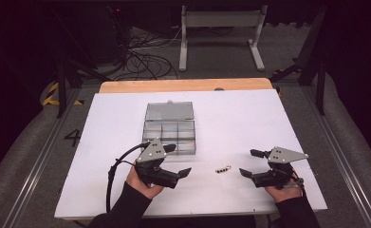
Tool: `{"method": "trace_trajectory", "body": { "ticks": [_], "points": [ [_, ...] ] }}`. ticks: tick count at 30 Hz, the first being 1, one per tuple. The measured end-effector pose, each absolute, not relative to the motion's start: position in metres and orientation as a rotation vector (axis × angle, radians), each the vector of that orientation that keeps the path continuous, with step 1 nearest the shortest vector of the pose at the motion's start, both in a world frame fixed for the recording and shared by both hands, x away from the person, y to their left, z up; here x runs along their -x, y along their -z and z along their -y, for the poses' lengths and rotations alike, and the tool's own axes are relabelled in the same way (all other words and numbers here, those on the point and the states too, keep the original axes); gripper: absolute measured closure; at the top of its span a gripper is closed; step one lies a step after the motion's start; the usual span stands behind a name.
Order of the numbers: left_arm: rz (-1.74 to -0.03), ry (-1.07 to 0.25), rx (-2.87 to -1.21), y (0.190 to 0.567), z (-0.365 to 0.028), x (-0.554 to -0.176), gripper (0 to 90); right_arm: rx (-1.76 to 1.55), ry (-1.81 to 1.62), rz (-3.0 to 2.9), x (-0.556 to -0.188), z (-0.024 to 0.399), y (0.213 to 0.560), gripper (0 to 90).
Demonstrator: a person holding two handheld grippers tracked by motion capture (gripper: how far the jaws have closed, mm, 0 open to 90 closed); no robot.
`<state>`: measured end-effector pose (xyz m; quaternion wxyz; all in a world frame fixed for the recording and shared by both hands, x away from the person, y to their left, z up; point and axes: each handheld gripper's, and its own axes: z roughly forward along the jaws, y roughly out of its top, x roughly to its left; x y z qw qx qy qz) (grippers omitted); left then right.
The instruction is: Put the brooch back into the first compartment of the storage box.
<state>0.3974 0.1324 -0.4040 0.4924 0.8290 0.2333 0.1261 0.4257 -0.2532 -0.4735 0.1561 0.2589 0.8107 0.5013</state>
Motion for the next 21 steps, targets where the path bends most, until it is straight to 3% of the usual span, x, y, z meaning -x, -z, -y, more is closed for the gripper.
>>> {"method": "trace_trajectory", "body": {
  "ticks": [21],
  "points": [
    [-0.544, -0.188, -2.044, 0.407, -0.089, -0.414, 18.2, -0.747, -1.445, -2.32, -0.424, 0.256, 0.474, 16.6]
  ]
}}
